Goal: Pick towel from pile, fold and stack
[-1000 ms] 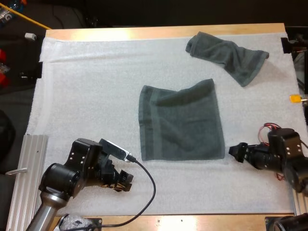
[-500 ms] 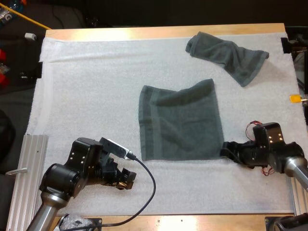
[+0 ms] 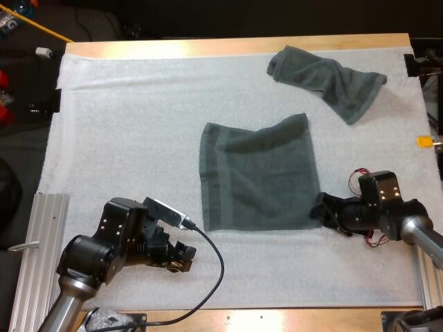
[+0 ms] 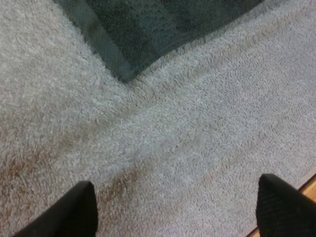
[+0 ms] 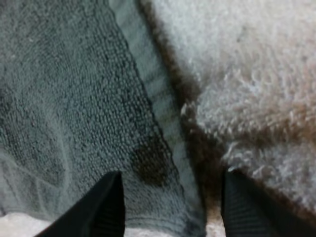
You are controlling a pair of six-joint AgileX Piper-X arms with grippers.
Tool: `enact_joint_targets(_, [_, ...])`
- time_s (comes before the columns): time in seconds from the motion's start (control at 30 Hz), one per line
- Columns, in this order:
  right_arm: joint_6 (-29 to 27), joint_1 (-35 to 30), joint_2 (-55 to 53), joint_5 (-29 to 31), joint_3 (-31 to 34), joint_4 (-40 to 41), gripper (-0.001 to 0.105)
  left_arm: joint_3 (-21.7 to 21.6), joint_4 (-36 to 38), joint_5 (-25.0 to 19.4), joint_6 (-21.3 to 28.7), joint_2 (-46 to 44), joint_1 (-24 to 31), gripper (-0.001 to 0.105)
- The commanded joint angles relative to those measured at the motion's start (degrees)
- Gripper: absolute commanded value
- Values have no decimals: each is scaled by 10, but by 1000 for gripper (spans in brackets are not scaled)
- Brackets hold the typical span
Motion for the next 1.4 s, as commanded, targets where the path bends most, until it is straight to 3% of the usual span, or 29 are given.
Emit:
enact_joint_targets(0.0, [3,0,13,-8,2,-2,47,-1,0,3,-5,-3,-1,65])
enact_joint_targets(0.27, [4,0,34,-23,2,-3,44,-1,-14,3,-7,-3,-1,65])
enact_joint_targets(0.33, [4,0,33,-23,2,-3,33,-1,-16,3,-8,-3,-1,65])
enact_joint_targets(0.47, [4,0,33,-34,2,-3,1,-1,-18,3,-10,-3,-1,65])
enact_joint_targets(0.5, [1,0,30,-34,2,1,0,-1,-22,3,-10,-3,-1,65])
enact_joint_targets(0.73, [-50,0,-13,13,2,62,0,-1,-69,10,-11,-3,-1,65])
enact_joint_targets(0.97, [-72,0,-50,28,2,98,0,-1,-113,37,-58,9,-1,65])
enact_joint_targets(1.37, [-72,0,-54,28,2,109,0,-1,-185,98,-110,185,-1,65])
